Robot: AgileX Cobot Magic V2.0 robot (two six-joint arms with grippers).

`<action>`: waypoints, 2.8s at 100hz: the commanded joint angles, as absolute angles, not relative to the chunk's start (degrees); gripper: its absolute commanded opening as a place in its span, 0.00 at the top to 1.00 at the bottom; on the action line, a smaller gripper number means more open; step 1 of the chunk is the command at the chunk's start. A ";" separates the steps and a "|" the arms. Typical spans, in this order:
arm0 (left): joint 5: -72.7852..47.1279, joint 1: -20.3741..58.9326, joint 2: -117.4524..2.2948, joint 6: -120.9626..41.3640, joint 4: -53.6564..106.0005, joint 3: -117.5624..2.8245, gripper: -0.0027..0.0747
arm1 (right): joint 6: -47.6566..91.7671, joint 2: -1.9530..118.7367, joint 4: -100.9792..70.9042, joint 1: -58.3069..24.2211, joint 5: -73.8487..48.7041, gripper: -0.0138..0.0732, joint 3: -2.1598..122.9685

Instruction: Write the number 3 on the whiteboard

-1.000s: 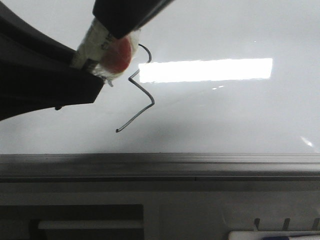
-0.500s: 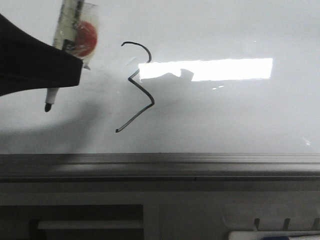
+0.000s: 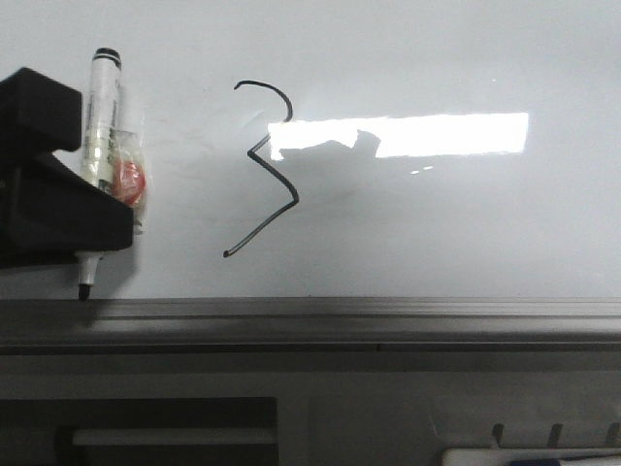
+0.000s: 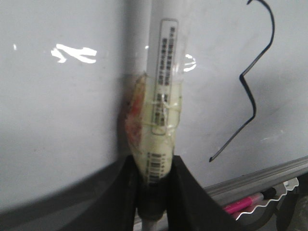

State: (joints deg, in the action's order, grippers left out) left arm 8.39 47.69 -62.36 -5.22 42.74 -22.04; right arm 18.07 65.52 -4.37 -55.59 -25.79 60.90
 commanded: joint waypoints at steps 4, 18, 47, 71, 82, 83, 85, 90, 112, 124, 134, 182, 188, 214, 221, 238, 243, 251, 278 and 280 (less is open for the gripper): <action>12.23 47.60 -62.75 -4.95 42.95 -23.96 0.99 | 17.84 64.09 -4.23 -55.24 -22.82 0.24 62.65; 13.13 47.60 -62.75 -4.95 42.85 -23.96 0.99 | 17.84 64.09 -4.23 -55.24 -22.90 0.24 62.65; 14.31 47.60 -62.75 -4.95 41.71 -23.96 0.98 | 17.84 64.09 -4.23 -55.24 -23.58 0.24 62.65; 16.11 47.60 -62.75 -4.95 39.70 -23.96 0.68 | 17.74 64.09 -4.76 -55.24 -23.58 0.24 62.65; 16.19 47.60 -62.75 -4.95 39.70 -23.96 0.57 | 17.74 64.09 -4.76 -55.24 -23.58 0.24 62.65; 16.19 47.60 -62.75 -4.95 39.70 -23.96 0.56 | 17.74 64.09 -4.76 -55.24 -23.58 0.24 62.65; 16.19 47.60 -62.75 -4.95 39.70 -23.96 0.56 | 17.74 64.09 -4.76 -55.24 -23.58 0.24 62.65; 16.19 47.60 -62.75 -4.95 39.70 -23.96 0.56 | 17.74 64.09 -4.76 -55.24 -23.58 0.24 62.65; 15.68 47.60 -60.25 -5.05 35.93 -23.96 0.56 | 17.74 64.09 -4.76 -55.24 -24.41 0.24 62.65; 12.91 47.60 -56.81 -5.05 35.72 -23.96 0.56 | 17.74 64.09 -4.76 -55.24 -25.28 0.24 62.65; 11.82 47.60 -53.74 -5.05 35.56 -23.46 0.56 | 17.74 63.83 -4.76 -55.24 -25.39 0.24 62.65; 7.70 47.60 -35.92 -7.55 27.02 -23.35 0.99 | 17.25 53.31 -4.76 -55.24 -22.53 0.91 57.51; 7.03 47.60 -33.74 -7.55 23.49 -23.35 0.99 | 17.25 49.99 -4.76 -55.24 -18.60 0.91 54.04; -3.14 47.60 -25.50 -7.55 10.10 -23.35 0.99 | 17.25 31.01 -4.76 -55.24 -2.69 0.91 33.22; -5.16 47.60 -23.40 -7.55 8.52 -23.32 0.99 | 17.36 25.97 -4.37 -55.24 -2.22 0.91 27.85; -7.61 47.60 -20.12 -7.55 5.72 -23.32 0.99 | 17.36 15.38 -2.86 -55.24 -0.93 0.91 16.92; -8.47 47.60 -19.78 -7.55 5.37 -23.32 0.99 | 17.36 13.04 -2.86 -55.24 0.00 0.91 14.83; -9.32 47.60 -19.53 -7.55 5.37 -23.32 0.99 | 17.36 10.07 -2.86 -55.24 0.00 0.91 12.40; -9.30 47.60 -19.53 -7.55 6.13 -23.32 0.99 | 17.36 8.36 -2.86 -55.24 -1.51 0.91 9.50; -9.30 47.60 -19.53 -7.55 6.13 -23.32 0.99 | 17.36 8.36 -2.86 -55.24 -1.51 0.91 9.50</action>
